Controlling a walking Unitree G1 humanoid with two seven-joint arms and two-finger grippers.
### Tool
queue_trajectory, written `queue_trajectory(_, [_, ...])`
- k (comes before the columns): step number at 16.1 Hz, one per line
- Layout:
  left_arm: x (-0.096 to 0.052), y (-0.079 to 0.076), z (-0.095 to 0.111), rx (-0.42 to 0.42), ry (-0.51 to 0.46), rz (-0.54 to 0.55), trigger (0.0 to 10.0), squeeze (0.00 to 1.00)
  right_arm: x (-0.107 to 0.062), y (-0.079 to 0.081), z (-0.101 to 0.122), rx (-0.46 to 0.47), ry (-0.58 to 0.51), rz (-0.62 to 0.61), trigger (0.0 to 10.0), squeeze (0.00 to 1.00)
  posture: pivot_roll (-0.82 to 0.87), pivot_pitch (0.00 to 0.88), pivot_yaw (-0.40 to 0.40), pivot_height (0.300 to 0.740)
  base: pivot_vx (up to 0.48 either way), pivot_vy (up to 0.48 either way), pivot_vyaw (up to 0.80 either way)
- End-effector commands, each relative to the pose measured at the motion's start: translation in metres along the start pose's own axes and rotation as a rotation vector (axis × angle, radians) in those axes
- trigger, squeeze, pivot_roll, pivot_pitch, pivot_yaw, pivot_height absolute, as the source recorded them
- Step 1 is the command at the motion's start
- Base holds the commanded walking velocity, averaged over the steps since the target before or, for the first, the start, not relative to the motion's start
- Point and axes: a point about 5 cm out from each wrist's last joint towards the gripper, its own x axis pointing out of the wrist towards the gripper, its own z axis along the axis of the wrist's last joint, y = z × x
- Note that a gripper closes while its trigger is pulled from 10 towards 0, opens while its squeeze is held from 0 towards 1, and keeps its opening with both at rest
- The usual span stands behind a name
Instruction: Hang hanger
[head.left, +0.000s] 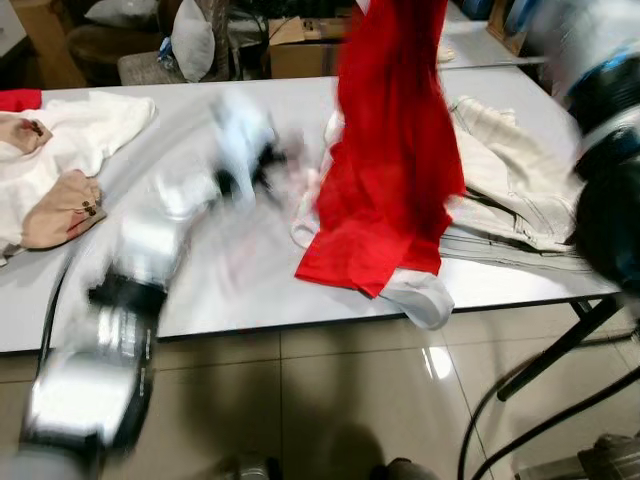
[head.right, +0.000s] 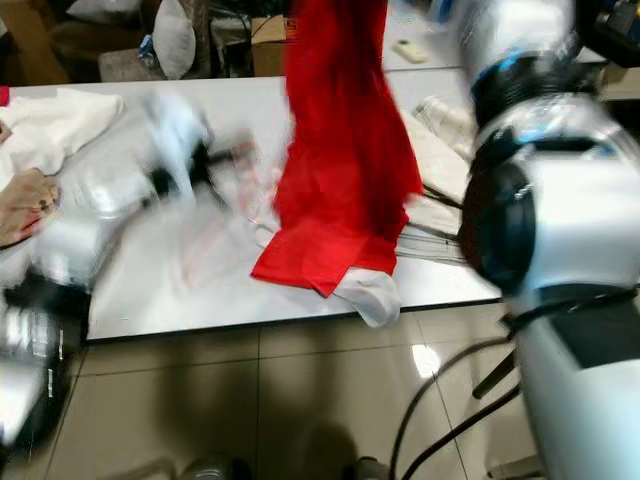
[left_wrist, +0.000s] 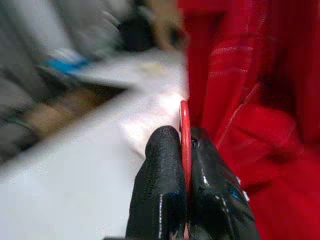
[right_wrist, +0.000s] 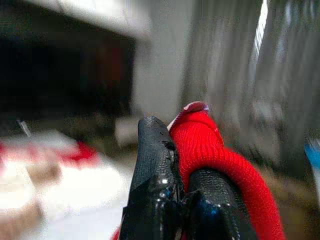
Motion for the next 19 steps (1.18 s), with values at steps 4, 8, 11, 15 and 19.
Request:
queue_trajectory(4, [0.009,0.058,0.083,0.079,-0.262,0.283,10.0,0.00,-0.004,0.018,0.090,-0.145,-0.385,0.150,10.0,0.00,-0.12,0.000,0.057,0.740,0.000,0.000,0.00])
queue_trajectory(8, [0.023,0.011,0.010,0.073,-0.072,0.099,10.0,0.00,-0.009,0.022,0.006,-0.219,-0.205,0.148,10.0,0.00,-0.12,0.000,0.056,0.740,0.000,0.000,0.00])
queue_trajectory(11, [-0.001,-0.029,-0.080,0.057,0.205,-0.102,10.0,0.00,-0.043,0.015,-0.107,-0.124,0.104,-0.001,10.0,0.00,-0.13,0.000,0.057,0.740,0.000,0.000,0.00])
queue_trajectory(15, [-0.061,-0.040,-0.130,-0.024,0.363,-0.378,10.0,0.00,-0.115,0.018,-0.226,0.045,0.537,-0.253,10.0,0.00,-0.12,0.000,0.064,0.740,0.000,0.000,0.00])
queue_trajectory(19, [-0.107,-0.036,-0.101,-0.035,0.317,-0.582,10.0,0.00,-0.130,0.007,-0.228,0.128,0.616,-0.324,10.0,1.00,-0.10,0.000,0.064,0.740,0.000,0.000,0.00])
